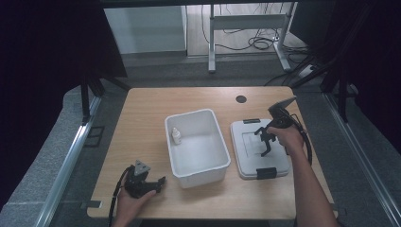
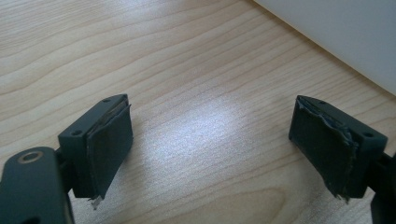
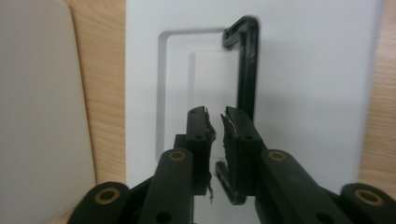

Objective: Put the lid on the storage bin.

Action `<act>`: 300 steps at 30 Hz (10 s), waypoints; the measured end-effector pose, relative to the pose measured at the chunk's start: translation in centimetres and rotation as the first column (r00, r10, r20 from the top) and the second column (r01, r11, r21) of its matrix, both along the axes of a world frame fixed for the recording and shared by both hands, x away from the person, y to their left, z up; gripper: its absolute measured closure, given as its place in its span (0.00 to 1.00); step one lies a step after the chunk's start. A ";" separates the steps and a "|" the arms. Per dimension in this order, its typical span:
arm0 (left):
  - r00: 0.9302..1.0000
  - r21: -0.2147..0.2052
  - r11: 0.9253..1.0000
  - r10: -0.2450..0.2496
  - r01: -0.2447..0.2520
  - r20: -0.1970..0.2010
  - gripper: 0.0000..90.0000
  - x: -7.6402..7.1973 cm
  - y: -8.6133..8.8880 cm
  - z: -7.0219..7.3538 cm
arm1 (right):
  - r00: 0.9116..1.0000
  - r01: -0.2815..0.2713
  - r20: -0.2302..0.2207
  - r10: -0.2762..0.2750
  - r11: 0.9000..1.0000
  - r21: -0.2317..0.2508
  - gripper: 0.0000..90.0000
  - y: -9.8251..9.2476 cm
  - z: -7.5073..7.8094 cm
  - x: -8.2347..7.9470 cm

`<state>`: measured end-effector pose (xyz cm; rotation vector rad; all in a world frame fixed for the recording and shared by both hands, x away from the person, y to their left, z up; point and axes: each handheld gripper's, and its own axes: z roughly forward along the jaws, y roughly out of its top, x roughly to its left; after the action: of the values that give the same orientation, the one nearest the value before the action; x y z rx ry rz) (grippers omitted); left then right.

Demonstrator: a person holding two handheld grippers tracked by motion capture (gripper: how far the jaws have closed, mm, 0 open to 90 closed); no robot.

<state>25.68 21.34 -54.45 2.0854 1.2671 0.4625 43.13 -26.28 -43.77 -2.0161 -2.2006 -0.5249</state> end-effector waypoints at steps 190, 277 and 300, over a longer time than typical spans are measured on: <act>1.000 0.000 1.000 -0.004 0.004 0.001 0.15 -0.1 0.0 0.0 | 0.982 -0.163 0.130 0.137 0.962 0.220 0.95 16.3 10.9 -3.8; 1.000 0.001 1.000 -0.019 0.019 -0.001 0.15 -0.1 0.1 0.0 | 0.923 -0.296 0.331 0.196 0.912 0.284 0.48 16.3 8.6 -5.6; 1.000 0.000 1.000 -0.018 0.018 0.002 0.15 -0.1 0.0 0.0 | 0.905 -0.240 0.416 0.085 0.911 0.335 0.46 6.1 4.7 -8.7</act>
<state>25.57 21.38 -54.46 2.0940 1.2463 0.4568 34.46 -20.17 -39.08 -1.6092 -2.2159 -1.3200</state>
